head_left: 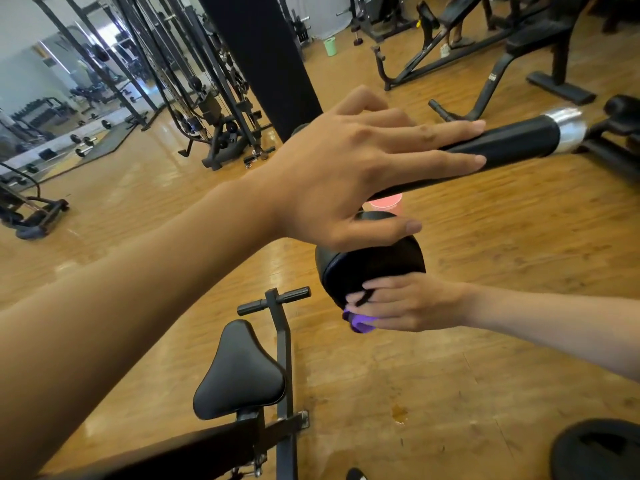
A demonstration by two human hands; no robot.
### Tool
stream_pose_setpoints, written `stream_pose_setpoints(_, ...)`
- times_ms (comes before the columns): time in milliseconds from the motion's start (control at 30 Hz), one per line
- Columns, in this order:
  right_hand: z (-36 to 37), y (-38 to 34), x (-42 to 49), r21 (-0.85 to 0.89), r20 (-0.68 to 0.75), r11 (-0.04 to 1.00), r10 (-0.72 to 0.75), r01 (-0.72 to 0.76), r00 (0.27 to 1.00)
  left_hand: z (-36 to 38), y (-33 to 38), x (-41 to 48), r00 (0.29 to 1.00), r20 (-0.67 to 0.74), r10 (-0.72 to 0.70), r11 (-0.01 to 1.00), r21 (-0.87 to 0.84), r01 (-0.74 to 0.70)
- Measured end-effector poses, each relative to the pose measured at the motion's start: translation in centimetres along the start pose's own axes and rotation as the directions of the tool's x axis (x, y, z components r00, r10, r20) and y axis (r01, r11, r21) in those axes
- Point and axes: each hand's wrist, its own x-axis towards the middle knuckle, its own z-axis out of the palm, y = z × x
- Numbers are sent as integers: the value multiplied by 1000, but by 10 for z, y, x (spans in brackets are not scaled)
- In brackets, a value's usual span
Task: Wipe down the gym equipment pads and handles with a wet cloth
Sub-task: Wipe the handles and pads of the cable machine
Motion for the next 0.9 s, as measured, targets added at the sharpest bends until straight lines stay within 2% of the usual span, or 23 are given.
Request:
stream_pose_setpoints(67, -14, 9, 26, 95, -144, 987, 139, -126, 980, -1, 0, -3, 1000, -2, 5, 1000, 1, -5)
stream_pose_setpoints(100, -13, 8, 30, 91, -157, 984, 165, -152, 974, -1, 1, -3, 1000, -6, 10, 1000, -2, -10)
stream_pose_setpoints(167, 2, -7, 18, -30, -29, 995, 99, -99, 995, -2, 4, -4, 1000, -3, 13, 1000, -22, -13)
stream_pose_setpoints(233, 21, -26, -14, -65, 114, 998, 3, 4, 994, -2, 6, -5, 1000, 4, 6, 1000, -10, -6)
stream_pose_setpoints(300, 25, -32, -30, -57, 150, 997, -49, 58, 987, -2, 5, -5, 1000, 20, -6, 1000, 0, 6)
stream_pose_setpoints(400, 3, -21, -8, 65, 9, 997, 37, -38, 999, -5, 5, -3, 999, 29, -15, 1000, 9, 15)
stream_pose_setpoints(467, -20, -10, 19, 159, -166, 966, 231, -206, 959, -5, 7, -5, 1000, 21, -11, 1000, -3, 11)
stream_pose_setpoints(500, -22, -8, 23, 187, -218, 944, 311, -274, 925, -5, 8, -6, 1000, 13, -7, 1000, -9, 8)
stream_pose_setpoints(533, -18, -10, 21, 169, -212, 937, 339, -307, 917, -5, 10, -6, 1000, 10, -4, 1000, -10, 4)
stream_pose_setpoints(567, -9, -15, 13, 118, -148, 948, 312, -296, 939, -5, 11, -7, 1000, 11, -2, 1000, -5, 2)
stream_pose_setpoints(633, 16, -37, -18, 48, 98, 988, 144, -149, 985, -6, 12, -7, 1000, 13, -3, 1000, 3, 3)
stream_pose_setpoints(667, 25, -47, -30, 43, 211, 996, 72, -82, 975, -6, 13, -8, 1000, 13, -5, 1000, 2, 5)
stream_pose_setpoints(700, 28, -52, -37, 53, 259, 998, 23, -38, 966, -5, 13, -8, 1000, 14, -8, 1000, 1, 8)
stream_pose_setpoints(733, 23, -52, -33, 70, 228, 997, 25, -42, 973, -5, 12, -9, 1000, 16, -9, 1000, 4, 9)
stream_pose_setpoints(800, 3, -39, -1, 159, 20, 982, 99, -101, 995, -6, 12, -10, 1000, 10, -12, 1000, 7, 12)
stream_pose_setpoints(833, -11, -26, 23, 204, -120, 967, 183, -156, 976, -7, 12, -9, 1000, 6, -13, 1000, 1, 13)
stream_pose_setpoints(900, -31, -5, 55, 257, -271, 926, 343, -276, 899, -7, 13, -8, 1000, 0, -16, 1000, -11, 16)
